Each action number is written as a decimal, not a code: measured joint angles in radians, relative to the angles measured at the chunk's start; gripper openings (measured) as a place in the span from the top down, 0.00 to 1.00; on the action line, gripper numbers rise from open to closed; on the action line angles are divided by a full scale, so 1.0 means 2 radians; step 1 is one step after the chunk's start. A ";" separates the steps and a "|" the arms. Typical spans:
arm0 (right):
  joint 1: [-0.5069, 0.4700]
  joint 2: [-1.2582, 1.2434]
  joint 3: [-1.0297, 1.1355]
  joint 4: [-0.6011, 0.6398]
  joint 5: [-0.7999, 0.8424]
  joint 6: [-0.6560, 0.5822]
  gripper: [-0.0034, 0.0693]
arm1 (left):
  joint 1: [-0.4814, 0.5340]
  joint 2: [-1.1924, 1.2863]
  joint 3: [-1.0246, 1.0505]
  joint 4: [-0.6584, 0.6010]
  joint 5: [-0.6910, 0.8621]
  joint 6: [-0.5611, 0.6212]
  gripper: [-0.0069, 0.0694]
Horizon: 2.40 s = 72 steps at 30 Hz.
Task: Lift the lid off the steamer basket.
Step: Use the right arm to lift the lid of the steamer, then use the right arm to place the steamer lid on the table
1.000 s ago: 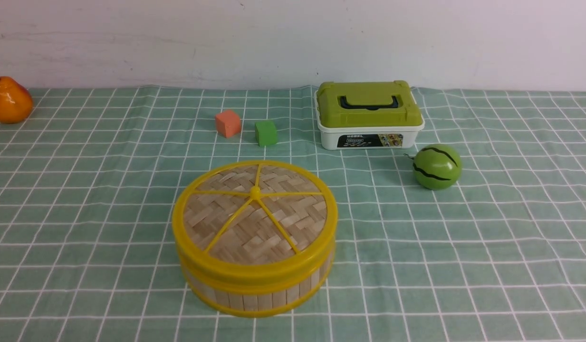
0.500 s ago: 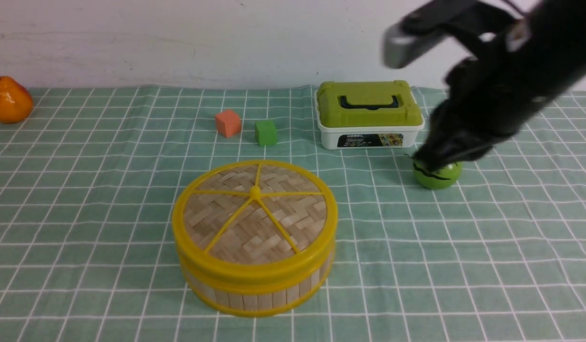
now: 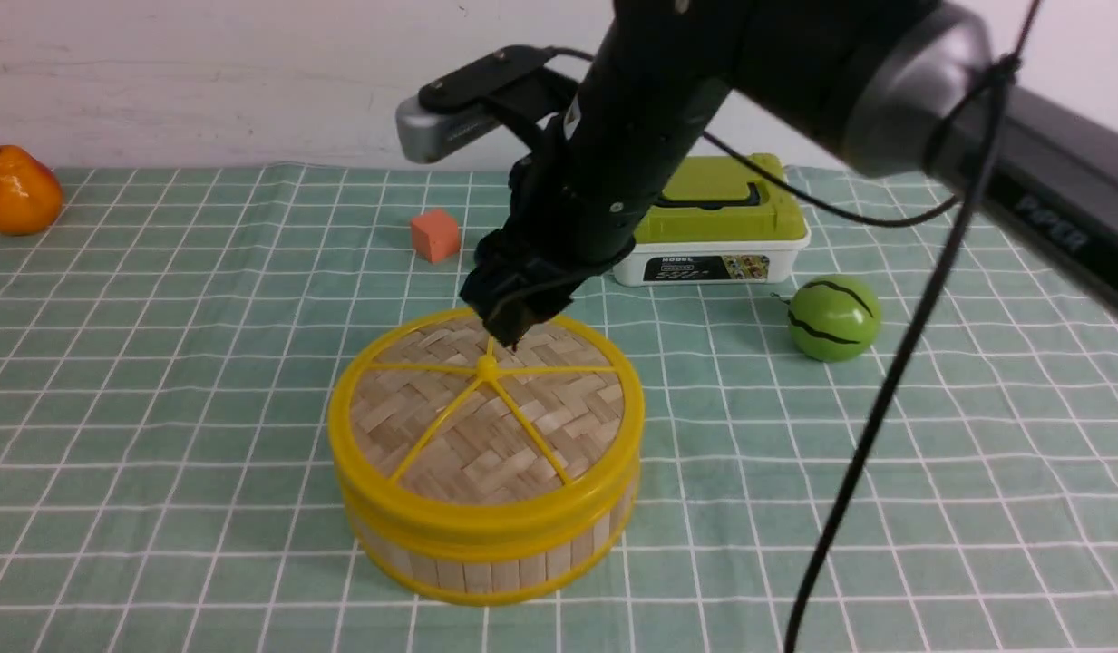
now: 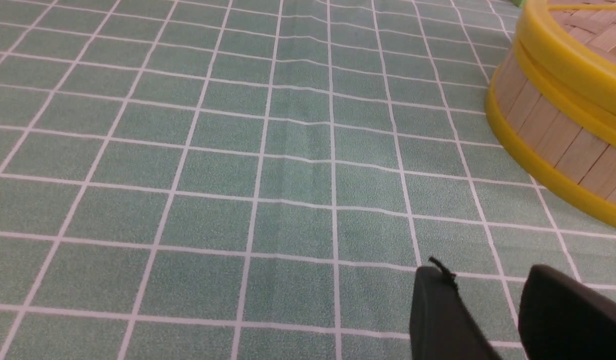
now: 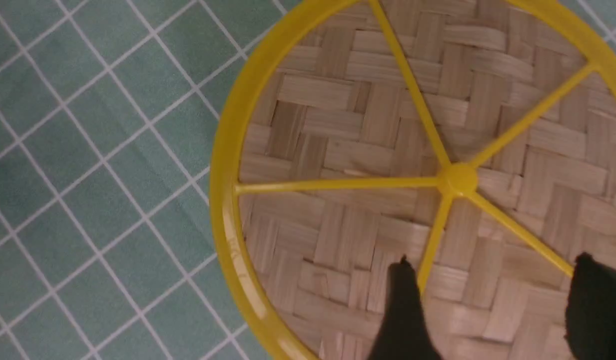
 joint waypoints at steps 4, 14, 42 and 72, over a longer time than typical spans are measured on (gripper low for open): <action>0.001 0.034 -0.003 0.003 -0.037 0.010 0.30 | 0.000 0.000 0.000 0.000 0.000 0.000 0.60; 0.001 0.080 -0.003 -0.003 -0.101 0.041 0.44 | 0.000 0.000 0.000 0.000 0.000 0.000 0.60; -0.037 -0.090 -0.013 -0.074 0.008 0.036 0.84 | 0.000 0.000 0.000 0.000 0.000 0.000 0.60; -0.168 -0.184 0.579 -0.068 -0.458 0.092 0.74 | 0.000 0.000 0.000 0.000 0.000 0.000 0.60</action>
